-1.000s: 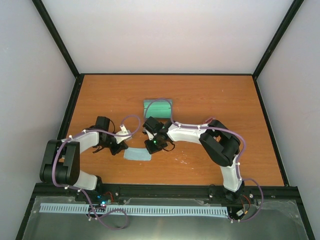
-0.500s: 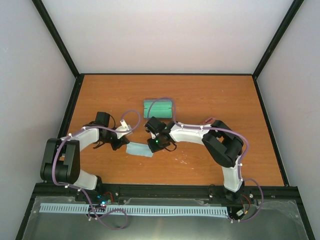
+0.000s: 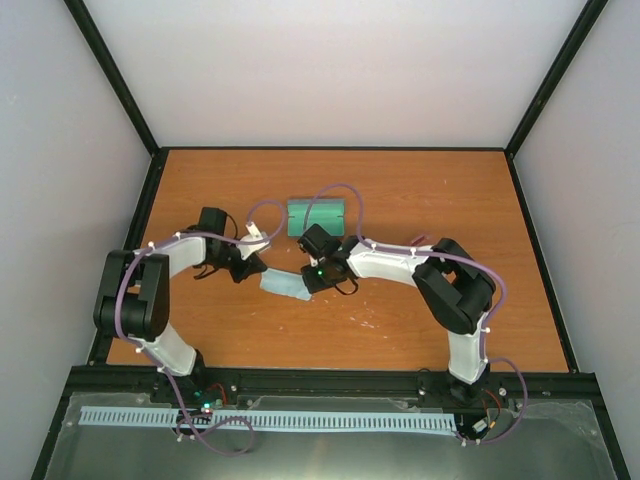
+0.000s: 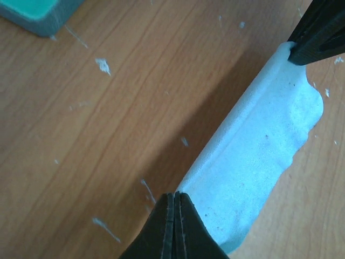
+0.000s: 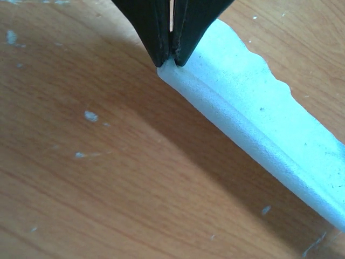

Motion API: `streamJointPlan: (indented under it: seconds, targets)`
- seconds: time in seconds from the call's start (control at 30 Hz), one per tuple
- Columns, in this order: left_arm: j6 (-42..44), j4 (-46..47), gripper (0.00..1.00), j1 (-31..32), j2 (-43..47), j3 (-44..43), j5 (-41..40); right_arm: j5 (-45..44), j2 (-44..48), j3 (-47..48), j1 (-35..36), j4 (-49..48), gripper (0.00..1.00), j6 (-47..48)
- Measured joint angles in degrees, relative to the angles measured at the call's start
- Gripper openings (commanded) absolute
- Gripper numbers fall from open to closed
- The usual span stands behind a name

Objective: Organize the sunglasses
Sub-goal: Pick up the glasses cleaning cloth from the center of the board, then place the glasses cleaning cloth in the sunglasses case.

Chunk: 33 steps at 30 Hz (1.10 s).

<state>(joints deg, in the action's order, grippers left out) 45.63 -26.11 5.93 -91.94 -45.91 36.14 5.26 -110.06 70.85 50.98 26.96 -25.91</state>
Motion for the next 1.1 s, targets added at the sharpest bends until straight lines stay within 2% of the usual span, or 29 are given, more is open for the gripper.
streamJointPlan:
  seconds: [0.3,0.63,1.1]
  targets:
    - [-1.6,0.7,0.01,2.6,-6.7,-8.3,1.4,-0.8,0.0,1.2,-3.8,0.1,0.03,1.7]
    - [-1.8,0.5,0.01,2.9,-13.9,-17.3,2.3,-0.6,-0.4,6.6,-8.5,1.1,0.03,5.6]
    - [-3.3,-1.2,0.01,4.2,-23.6,-31.5,4.3,0.9,-7.4,16.3,-14.1,4.7,0.03,10.7]
